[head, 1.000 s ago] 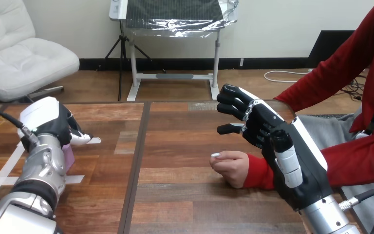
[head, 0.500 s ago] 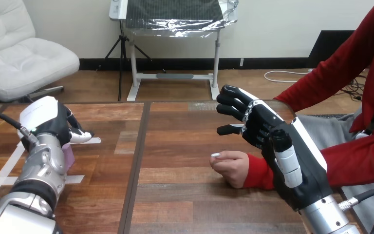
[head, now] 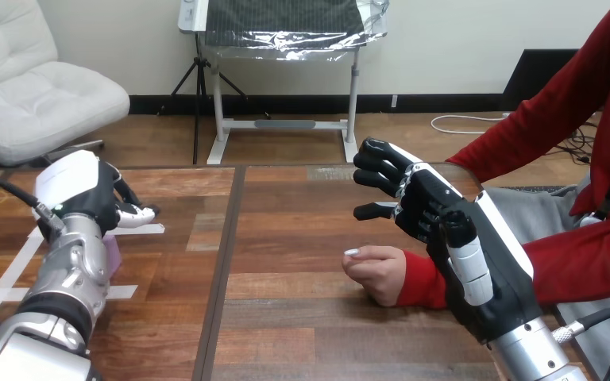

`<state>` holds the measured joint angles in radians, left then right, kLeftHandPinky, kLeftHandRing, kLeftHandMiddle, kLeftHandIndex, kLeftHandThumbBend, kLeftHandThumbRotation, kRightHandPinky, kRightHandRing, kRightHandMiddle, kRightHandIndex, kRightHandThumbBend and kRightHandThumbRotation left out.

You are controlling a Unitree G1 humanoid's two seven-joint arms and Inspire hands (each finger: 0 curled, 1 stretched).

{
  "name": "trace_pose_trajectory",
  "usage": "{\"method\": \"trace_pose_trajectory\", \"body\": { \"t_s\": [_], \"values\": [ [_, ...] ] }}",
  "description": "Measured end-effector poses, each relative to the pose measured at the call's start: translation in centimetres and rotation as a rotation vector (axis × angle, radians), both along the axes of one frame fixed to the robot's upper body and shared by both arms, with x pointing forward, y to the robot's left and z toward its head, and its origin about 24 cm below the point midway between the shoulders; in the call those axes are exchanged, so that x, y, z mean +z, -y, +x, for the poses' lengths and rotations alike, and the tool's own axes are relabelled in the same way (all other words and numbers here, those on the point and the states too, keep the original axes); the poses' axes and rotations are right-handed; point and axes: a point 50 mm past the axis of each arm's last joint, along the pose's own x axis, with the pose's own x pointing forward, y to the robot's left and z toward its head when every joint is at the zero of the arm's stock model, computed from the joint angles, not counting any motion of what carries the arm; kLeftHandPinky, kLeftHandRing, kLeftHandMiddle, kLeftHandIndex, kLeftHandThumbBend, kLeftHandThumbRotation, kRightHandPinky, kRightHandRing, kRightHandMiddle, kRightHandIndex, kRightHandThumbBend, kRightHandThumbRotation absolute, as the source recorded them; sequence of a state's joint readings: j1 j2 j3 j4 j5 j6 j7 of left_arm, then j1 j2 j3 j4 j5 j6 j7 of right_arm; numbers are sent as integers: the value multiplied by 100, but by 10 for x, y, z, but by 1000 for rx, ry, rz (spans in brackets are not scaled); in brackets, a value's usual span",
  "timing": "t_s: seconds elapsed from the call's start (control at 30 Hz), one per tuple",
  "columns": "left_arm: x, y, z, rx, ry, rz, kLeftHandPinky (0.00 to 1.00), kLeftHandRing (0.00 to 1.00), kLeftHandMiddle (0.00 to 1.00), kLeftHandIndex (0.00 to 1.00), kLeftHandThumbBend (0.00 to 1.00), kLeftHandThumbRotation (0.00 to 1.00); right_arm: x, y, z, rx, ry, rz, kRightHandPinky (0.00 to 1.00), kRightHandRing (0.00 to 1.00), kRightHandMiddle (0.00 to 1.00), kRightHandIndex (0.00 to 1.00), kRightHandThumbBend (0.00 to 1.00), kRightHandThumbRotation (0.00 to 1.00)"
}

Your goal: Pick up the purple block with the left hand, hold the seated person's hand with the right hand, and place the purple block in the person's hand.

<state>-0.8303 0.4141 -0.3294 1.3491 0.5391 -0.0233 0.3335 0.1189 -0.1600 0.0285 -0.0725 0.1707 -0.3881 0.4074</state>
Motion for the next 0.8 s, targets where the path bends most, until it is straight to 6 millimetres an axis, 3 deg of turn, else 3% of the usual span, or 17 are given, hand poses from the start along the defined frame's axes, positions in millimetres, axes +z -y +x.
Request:
{"method": "trace_pose_trajectory", "body": {
  "t_s": [0.5, 0.8],
  "values": [
    [-2, 2, 0, -35, -45, 10, 62, 68, 70, 70, 71, 42, 0, 0, 0, 0, 0, 1, 70, 87, 88, 87, 92, 100],
    [-3, 2, 0, -38, -64, 5, 63, 70, 73, 72, 69, 37, 0, 0, 0, 0, 0, 1, 70, 86, 88, 87, 91, 100]
  ]
}}
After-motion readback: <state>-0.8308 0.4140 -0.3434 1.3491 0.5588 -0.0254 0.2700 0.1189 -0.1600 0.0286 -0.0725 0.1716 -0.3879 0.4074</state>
